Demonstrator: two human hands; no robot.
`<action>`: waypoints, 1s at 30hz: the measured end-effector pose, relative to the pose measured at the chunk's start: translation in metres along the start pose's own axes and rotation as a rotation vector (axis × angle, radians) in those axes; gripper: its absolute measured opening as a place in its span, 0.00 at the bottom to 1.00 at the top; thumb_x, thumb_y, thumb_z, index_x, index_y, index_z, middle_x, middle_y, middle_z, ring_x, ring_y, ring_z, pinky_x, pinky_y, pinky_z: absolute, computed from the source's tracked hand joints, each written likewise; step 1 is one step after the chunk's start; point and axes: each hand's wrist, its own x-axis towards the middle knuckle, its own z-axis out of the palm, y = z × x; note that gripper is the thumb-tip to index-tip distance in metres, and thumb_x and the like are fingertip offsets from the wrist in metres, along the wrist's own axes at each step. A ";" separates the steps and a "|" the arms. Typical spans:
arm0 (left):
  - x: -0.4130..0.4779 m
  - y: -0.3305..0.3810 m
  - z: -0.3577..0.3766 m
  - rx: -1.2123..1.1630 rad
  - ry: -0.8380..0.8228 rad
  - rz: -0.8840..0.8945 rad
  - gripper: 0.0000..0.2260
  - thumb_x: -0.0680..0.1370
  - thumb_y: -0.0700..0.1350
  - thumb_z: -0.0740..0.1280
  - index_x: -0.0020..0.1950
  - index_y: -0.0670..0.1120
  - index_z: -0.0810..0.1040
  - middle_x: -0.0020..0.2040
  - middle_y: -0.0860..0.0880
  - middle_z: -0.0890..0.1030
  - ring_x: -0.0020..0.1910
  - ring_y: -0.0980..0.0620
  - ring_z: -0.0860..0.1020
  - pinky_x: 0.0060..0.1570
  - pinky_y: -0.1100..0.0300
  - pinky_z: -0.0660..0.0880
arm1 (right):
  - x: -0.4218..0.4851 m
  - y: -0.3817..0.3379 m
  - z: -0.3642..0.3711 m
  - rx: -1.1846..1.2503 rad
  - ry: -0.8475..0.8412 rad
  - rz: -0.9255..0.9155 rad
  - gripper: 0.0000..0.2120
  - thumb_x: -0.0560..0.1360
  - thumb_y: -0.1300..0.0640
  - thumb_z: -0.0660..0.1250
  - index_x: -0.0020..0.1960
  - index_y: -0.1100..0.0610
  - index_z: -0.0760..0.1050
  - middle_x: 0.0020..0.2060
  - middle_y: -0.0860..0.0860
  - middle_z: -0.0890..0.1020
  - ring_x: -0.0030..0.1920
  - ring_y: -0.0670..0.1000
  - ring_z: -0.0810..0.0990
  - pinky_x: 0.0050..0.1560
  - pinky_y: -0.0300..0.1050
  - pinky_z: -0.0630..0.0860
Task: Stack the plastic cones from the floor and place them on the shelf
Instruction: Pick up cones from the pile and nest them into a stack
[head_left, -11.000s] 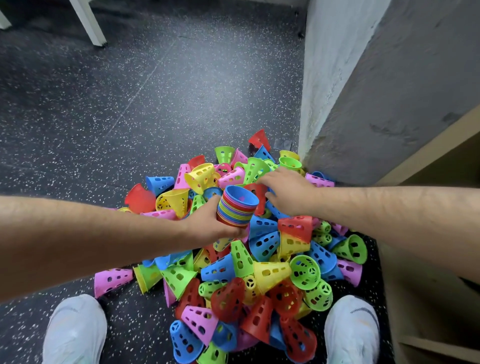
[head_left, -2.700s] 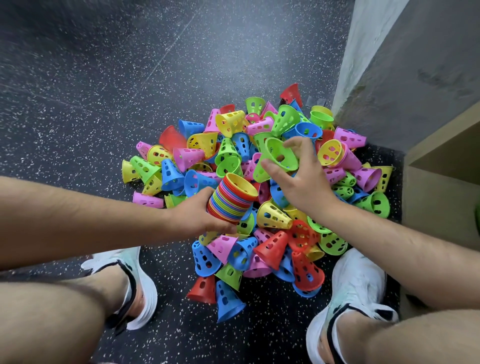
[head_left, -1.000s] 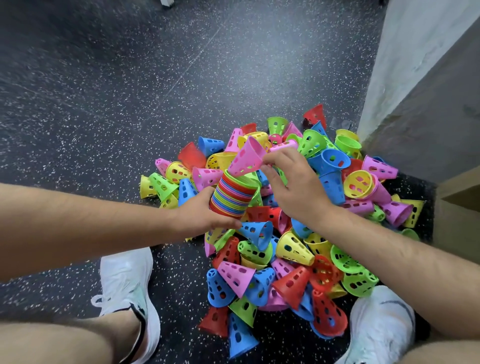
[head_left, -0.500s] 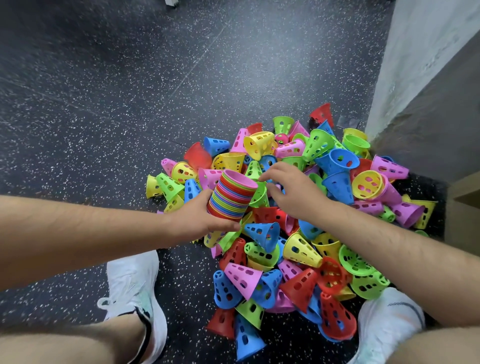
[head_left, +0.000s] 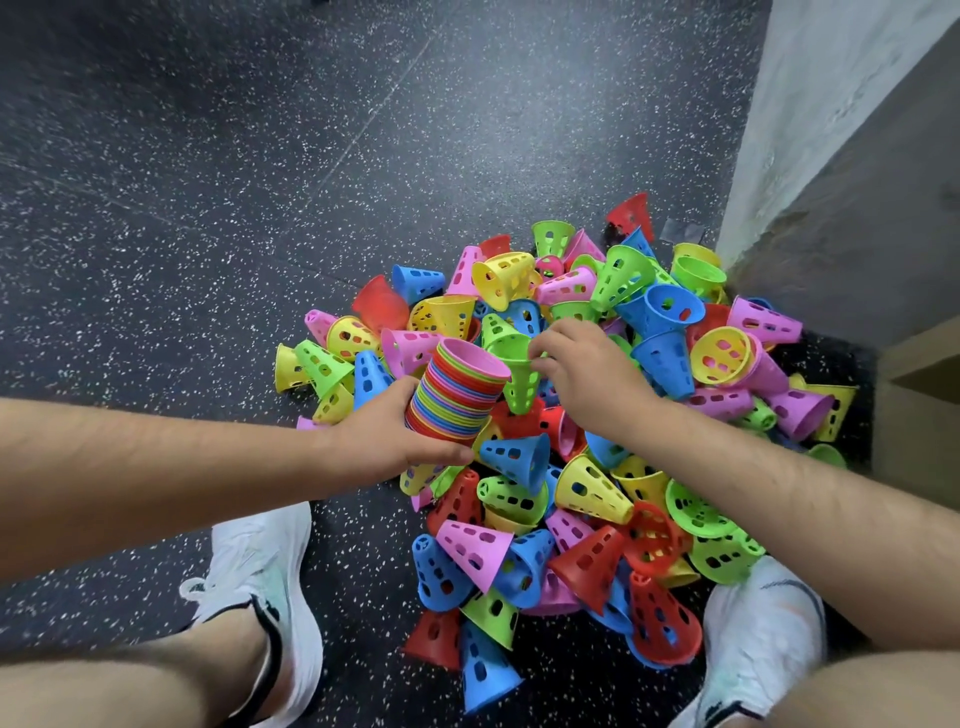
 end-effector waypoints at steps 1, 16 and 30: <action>0.000 0.000 0.001 -0.002 -0.003 0.003 0.30 0.69 0.42 0.83 0.66 0.47 0.72 0.52 0.46 0.85 0.43 0.59 0.85 0.40 0.69 0.79 | -0.003 0.000 -0.005 0.034 0.046 0.014 0.06 0.82 0.58 0.63 0.55 0.57 0.78 0.51 0.51 0.76 0.54 0.55 0.72 0.56 0.52 0.72; -0.001 0.016 0.022 0.042 -0.066 0.035 0.31 0.68 0.43 0.83 0.66 0.48 0.71 0.55 0.45 0.85 0.51 0.52 0.85 0.51 0.59 0.83 | -0.030 -0.024 -0.059 0.262 0.492 -0.019 0.04 0.81 0.60 0.66 0.53 0.60 0.78 0.48 0.45 0.75 0.49 0.45 0.73 0.53 0.33 0.68; -0.011 0.004 0.024 0.037 -0.081 0.023 0.26 0.71 0.38 0.80 0.64 0.46 0.72 0.50 0.46 0.85 0.39 0.63 0.83 0.38 0.71 0.77 | -0.045 -0.017 -0.018 0.519 0.110 0.238 0.05 0.82 0.56 0.61 0.53 0.50 0.76 0.46 0.46 0.80 0.45 0.42 0.78 0.45 0.41 0.74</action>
